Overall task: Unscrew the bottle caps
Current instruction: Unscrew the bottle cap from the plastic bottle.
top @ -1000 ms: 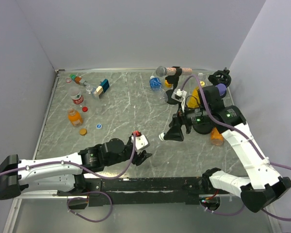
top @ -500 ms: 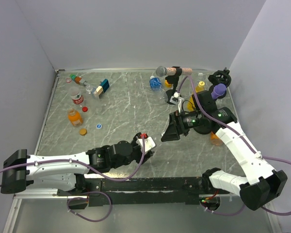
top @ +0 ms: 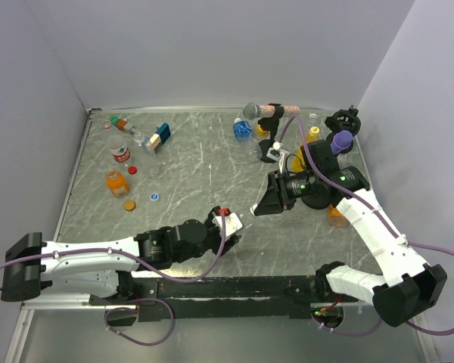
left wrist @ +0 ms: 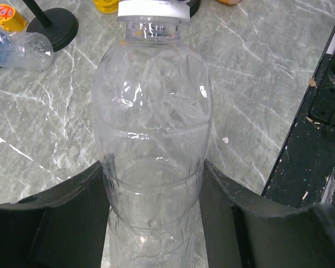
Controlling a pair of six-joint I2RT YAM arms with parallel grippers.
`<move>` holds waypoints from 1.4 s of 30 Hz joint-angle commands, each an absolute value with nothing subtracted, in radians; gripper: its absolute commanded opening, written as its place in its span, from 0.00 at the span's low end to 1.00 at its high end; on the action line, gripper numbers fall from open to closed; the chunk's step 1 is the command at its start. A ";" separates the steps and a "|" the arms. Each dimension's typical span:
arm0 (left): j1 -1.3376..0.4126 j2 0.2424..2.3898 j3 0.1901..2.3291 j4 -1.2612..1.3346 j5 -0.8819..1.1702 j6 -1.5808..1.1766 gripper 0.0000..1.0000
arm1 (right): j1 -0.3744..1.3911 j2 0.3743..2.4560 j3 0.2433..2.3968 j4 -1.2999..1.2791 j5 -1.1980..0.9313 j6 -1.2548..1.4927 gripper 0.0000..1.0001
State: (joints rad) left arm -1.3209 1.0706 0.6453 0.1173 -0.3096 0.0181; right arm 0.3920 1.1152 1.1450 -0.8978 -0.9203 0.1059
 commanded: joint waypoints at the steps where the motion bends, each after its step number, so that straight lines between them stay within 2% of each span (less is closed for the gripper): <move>1: -1.328 1.045 0.635 0.183 -0.264 0.014 0.01 | 0.391 1.108 1.154 -0.879 -0.965 0.075 0.21; 4: -1.327 1.023 0.620 0.184 -0.233 0.006 0.01 | 0.393 1.118 1.166 -0.903 -0.989 0.009 0.17; 10: -1.309 0.979 0.592 0.183 -0.103 -0.030 0.01 | 0.422 1.143 1.229 -1.046 -1.074 -0.444 0.10; 18: -1.263 0.962 0.577 0.173 0.055 -0.064 0.01 | 0.449 1.132 1.235 -1.114 -1.077 -1.023 0.12; 22: -1.240 0.948 0.571 0.153 0.081 -0.069 0.01 | 0.449 1.081 1.149 -0.960 -1.032 -1.023 0.14; 26: -1.232 0.946 0.561 0.159 0.080 -0.069 0.01 | 0.451 1.129 1.180 -1.011 -1.074 -0.991 0.17; 28: -1.230 0.956 0.564 0.153 0.071 -0.067 0.01 | 0.449 1.138 1.189 -0.999 -1.057 -0.909 0.23; 31: -1.230 0.977 0.583 0.129 0.052 -0.063 0.01 | 0.449 1.146 1.219 -1.002 -1.017 -0.787 0.55; 34: -1.230 0.994 0.601 0.101 0.032 -0.060 0.01 | 0.443 1.144 1.275 -1.029 -0.968 -0.686 0.81; 39: -1.232 0.973 0.603 0.109 0.003 -0.060 0.01 | 0.376 1.111 1.341 -1.074 -0.999 -0.540 0.99; 42: -1.233 0.953 0.603 0.120 -0.073 -0.063 0.01 | 0.328 1.091 1.330 -1.057 -1.022 -0.416 0.99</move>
